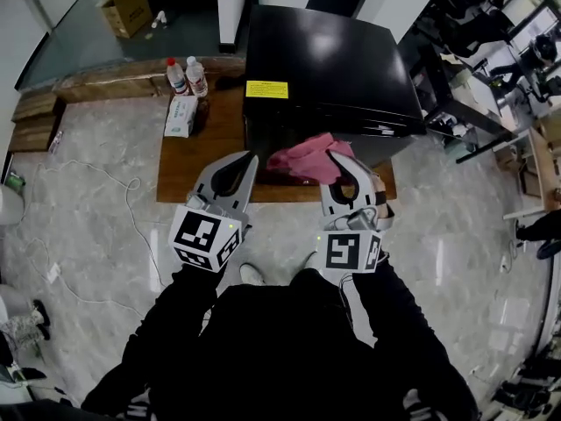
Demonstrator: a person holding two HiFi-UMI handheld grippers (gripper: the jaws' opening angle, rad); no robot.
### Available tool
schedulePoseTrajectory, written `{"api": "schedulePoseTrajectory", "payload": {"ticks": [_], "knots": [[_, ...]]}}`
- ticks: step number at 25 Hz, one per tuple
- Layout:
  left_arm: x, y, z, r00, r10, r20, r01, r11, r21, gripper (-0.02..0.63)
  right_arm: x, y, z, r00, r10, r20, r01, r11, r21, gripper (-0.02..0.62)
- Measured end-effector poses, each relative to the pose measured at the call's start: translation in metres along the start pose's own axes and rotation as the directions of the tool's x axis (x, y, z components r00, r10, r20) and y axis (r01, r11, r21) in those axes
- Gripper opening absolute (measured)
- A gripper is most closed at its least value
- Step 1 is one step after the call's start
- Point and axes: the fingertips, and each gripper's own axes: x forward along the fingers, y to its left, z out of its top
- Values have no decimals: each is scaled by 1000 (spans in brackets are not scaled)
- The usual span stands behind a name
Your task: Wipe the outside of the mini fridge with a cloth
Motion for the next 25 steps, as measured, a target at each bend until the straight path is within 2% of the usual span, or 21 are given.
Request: {"api": "schedulePoseTrajectory", "payload": {"ticks": [2,6,9,12,15,18,22,25], "knots": [[3,3,39,999,-6,51,6,1000,0,6,4,-32,21,1000,-19,15,19,1000,-13,44],[17,13,111,991,-4,136,-6,998,70,6,28,-87,52,999,-23,31,24,999,-31,44],[45,21,151,986,5,166,-28,991,132,6,58,-127,68,999,5,44,-1,996,-86,44],[78,28,179,983,36,180,-68,982,177,6,93,-156,70,998,59,18,-56,988,-141,44],[111,49,193,979,92,183,-128,971,200,6,134,-170,71,994,110,-10,-110,977,-185,44],[150,71,196,981,126,150,-156,965,210,6,183,-185,67,990,133,-39,-138,957,-256,44],[183,99,188,978,180,109,-200,957,212,6,241,-189,46,984,145,-106,-176,888,-425,44],[209,115,179,976,204,75,-216,953,214,6,273,-196,24,975,173,-138,-218,852,-476,44]]}}
